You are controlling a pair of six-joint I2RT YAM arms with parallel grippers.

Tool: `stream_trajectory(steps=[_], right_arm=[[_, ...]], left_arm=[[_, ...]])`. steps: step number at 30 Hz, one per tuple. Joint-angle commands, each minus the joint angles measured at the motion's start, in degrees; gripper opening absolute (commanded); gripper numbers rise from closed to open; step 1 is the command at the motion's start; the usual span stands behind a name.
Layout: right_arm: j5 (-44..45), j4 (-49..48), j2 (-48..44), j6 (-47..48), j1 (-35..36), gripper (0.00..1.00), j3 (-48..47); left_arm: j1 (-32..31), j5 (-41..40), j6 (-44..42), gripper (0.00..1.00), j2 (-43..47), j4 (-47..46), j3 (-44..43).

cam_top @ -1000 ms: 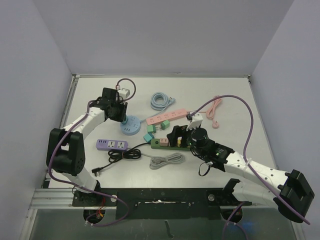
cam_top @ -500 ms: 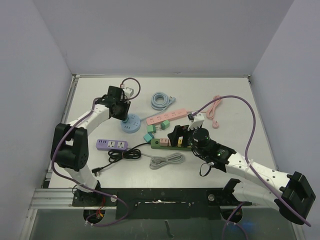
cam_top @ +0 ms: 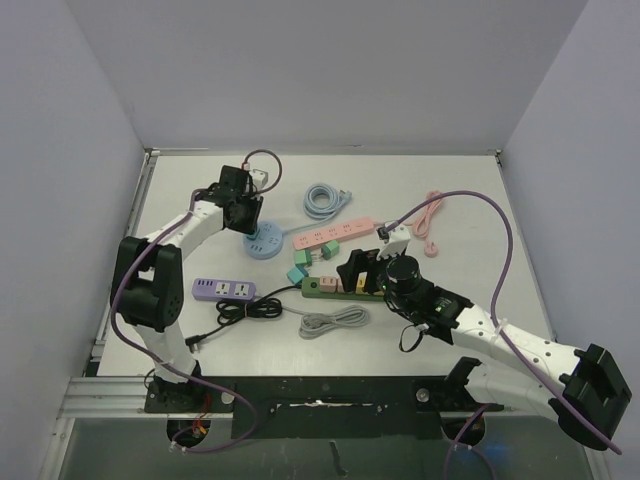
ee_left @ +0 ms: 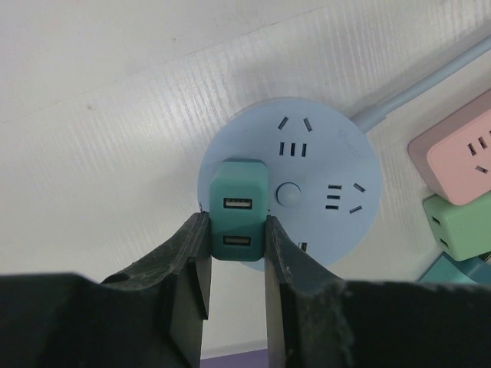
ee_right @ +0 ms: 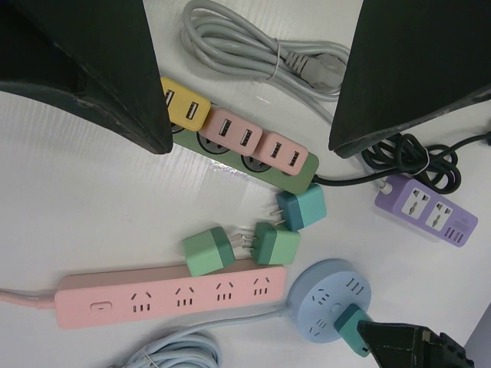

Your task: Insert the plug

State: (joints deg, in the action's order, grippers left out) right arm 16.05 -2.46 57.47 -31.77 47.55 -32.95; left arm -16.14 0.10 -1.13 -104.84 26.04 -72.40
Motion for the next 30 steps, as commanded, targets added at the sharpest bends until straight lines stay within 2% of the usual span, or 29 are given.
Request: stream_trajectory(steps=[1,6,7,8,11,14,17,21,26,30], right_arm=[[1.32,-1.7,-1.68,0.75,-0.43,0.86,-0.78],[2.12,0.1,-1.92,0.58,-0.54,0.86,-1.73],[2.48,0.7,-1.8,0.31,-0.56,0.86,-2.14],[2.59,1.35,-1.64,0.27,-0.53,0.86,-2.51],[3.82,4.64,-0.66,0.65,-0.53,0.87,-4.79],[4.44,7.36,0.46,1.76,-0.59,0.87,-7.58],[3.71,9.04,2.22,2.28,-0.7,0.88,-10.14],[0.69,11.52,8.46,1.8,-0.7,0.86,-15.18],[0.21,13.14,20.22,2.4,1.21,0.84,-24.03],[3.51,20.57,33.35,4.7,4.63,0.84,-37.37]], left_arm=[[0.33,2.61,1.62,0.0,-12.73,15.82,5.18],[0.4,2.18,3.79,0.0,-9.2,16.65,1.19],[0.36,2.25,4.25,0.06,-7.84,17.24,-0.73],[0.33,2.4,4.88,0.17,-5.81,17.63,-3.33],[0.32,3.06,6.03,0.36,-1.0,18.45,-9.53],[0.41,4.05,6.94,0.49,3.59,17.92,-14.15],[0.85,3.93,8.43,0.56,8.62,15.83,-15.12],[1.61,1.99,11.35,0.6,16.83,10.76,-10.58],[2.23,-0.24,16.86,0.6,30.28,2.68,2.2],[2.51,1.72,20.22,0.6,42.4,-1.85,12.5]])
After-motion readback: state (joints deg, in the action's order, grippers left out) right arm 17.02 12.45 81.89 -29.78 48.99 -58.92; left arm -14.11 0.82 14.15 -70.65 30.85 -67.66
